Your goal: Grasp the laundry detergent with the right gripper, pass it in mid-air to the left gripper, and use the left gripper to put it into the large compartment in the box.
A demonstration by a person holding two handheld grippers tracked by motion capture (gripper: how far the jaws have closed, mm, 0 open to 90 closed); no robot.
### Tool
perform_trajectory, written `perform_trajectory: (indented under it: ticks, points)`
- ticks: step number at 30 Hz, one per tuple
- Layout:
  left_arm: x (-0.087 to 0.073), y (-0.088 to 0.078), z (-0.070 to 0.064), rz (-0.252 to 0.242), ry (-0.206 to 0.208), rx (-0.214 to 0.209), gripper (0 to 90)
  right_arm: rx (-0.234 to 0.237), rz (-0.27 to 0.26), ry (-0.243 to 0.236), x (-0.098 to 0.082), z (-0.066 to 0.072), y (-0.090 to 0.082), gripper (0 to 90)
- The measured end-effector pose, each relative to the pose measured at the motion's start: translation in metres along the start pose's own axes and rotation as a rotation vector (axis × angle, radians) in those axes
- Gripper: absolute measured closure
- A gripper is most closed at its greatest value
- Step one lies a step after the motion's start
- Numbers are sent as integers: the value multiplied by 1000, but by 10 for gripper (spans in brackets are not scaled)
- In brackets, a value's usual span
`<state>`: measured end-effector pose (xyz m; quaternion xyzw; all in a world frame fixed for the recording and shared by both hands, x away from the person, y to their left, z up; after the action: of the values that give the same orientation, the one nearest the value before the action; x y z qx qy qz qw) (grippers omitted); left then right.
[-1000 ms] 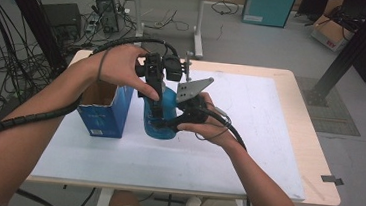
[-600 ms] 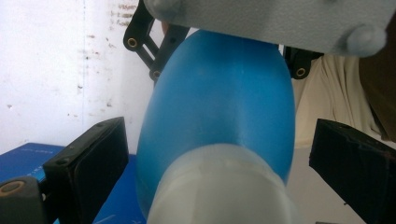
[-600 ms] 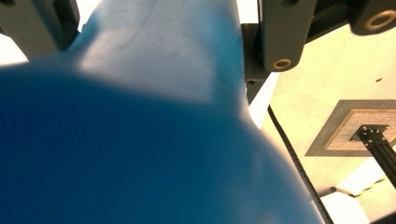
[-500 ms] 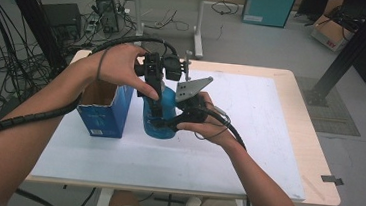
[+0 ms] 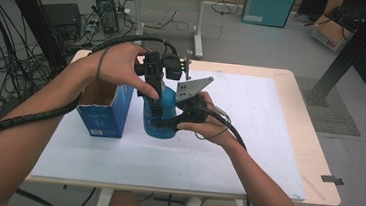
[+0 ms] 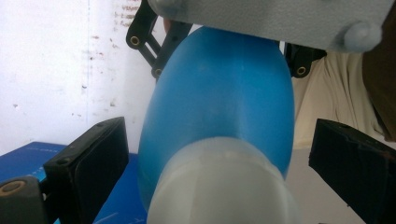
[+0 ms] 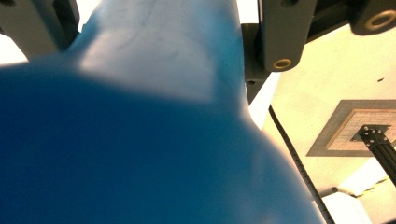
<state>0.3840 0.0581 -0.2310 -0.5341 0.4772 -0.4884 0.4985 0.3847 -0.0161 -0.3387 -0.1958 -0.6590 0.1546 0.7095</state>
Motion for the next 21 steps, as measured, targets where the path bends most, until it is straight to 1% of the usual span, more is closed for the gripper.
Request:
perform_trajectory:
  ticks: [3, 4, 5, 9, 14, 16, 19, 20, 21]
  points:
    - [0, 0, 0, 0, -2, 0, 54, 0, 0, 1, 0, 0, 0, 439]
    - [-1, 0, 0, 5, 5, -4, 54, 0, -3, 5, 0, 0, 0, 439]
    - [0, 0, 0, 4, 3, -9, 54, 1, -2, 3, 0, 0, 0, 439]
    - [-1, 0, 1, 9, 7, -2, 54, 1, -2, 3, 0, 0, 0, 439]
    - [0, -1, 0, 5, -1, 2, 54, 5, -4, -2, 0, 0, 0, 439]
    - [0, -1, 0, 8, -2, -5, 54, 5, -2, 1, 0, 0, 0, 439]
    - [0, -1, -1, 7, -3, 0, 54, 5, 0, 5, 0, 0, 1, 439]
    - [-1, -1, -1, 11, 0, -2, 54, 6, 1, 13, 0, 1, 0, 439]
    - [-1, 0, -1, 3, -11, 2, 54, 3, 6, 17, -1, 1, 0, 439]
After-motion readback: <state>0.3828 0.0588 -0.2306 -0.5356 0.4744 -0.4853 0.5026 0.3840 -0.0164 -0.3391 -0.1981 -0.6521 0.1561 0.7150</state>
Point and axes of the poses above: each handheld gripper's, and its own axes: y roughly forward along the jaws, x roughly out of its top, z roughly to its left, the point moved 5 cm from there along y, roughly forward along the jaws, and after that the axes turned 4 degrees about y, right-handed, at the moved point
